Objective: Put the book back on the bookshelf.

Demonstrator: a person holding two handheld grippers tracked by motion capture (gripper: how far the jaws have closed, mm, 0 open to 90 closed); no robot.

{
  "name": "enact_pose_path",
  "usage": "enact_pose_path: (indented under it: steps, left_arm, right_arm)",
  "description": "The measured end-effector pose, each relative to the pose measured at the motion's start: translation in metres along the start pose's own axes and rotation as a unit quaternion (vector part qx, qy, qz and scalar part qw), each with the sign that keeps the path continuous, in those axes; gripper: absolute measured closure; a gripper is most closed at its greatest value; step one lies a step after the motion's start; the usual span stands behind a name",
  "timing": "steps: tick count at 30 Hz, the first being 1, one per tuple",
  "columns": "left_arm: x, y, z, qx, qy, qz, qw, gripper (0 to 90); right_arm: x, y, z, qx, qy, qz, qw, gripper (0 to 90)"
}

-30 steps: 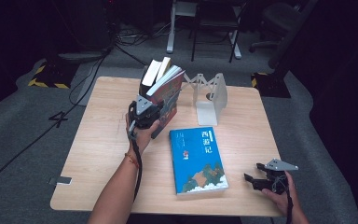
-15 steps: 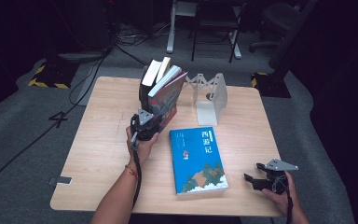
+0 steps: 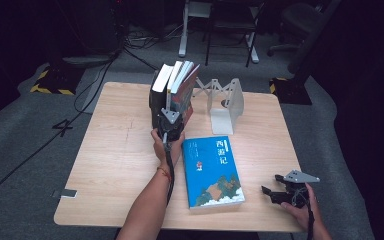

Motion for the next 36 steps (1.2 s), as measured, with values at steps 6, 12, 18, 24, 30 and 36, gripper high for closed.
enact_pose_path:
  steps: [6,12,18,24,30,36]
  left_arm:
    - [-0.014,0.004,0.007,0.001,-0.011,0.02,0.9997,73.4]
    - [-0.02,0.004,0.01,-0.009,-0.023,0.024,0.9994,72.9]
    - [-0.017,0.003,0.008,-0.02,-0.026,0.017,0.9993,68.9]
    - [-0.009,-0.002,-0.002,-0.022,-0.031,0.001,0.9993,60.1]
    - [0.004,-0.004,-0.011,-0.045,-0.028,-0.01,0.9985,55.4]
    - [0.006,0.0,-0.016,-0.074,-0.034,-0.025,0.9964,70.1]
  right_arm:
    - [0.0,0.0,0.0,0.0,0.0,0.0,1.0,22.9]
    - [0.0,0.0,0.0,0.001,0.0,0.001,1.0,22.8]
    - [0.0,0.0,0.0,0.001,0.0,0.001,1.0,22.8]
    - [0.0,0.0,0.0,0.001,0.0,0.002,1.0,22.8]
    - [0.0,0.0,0.0,0.001,0.0,0.001,1.0,22.8]
    - [0.0,0.0,0.0,0.002,0.0,0.001,1.0,22.5]
Point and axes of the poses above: each handheld gripper's, and its own axes: x roughly backward along the jaws, z roughly out of its top, y roughly to its right, the point moved 10 cm from there along -x, roughly forward along the jaws, and after that the axes turned 2 degrees about -y, right-handed, at the moved point
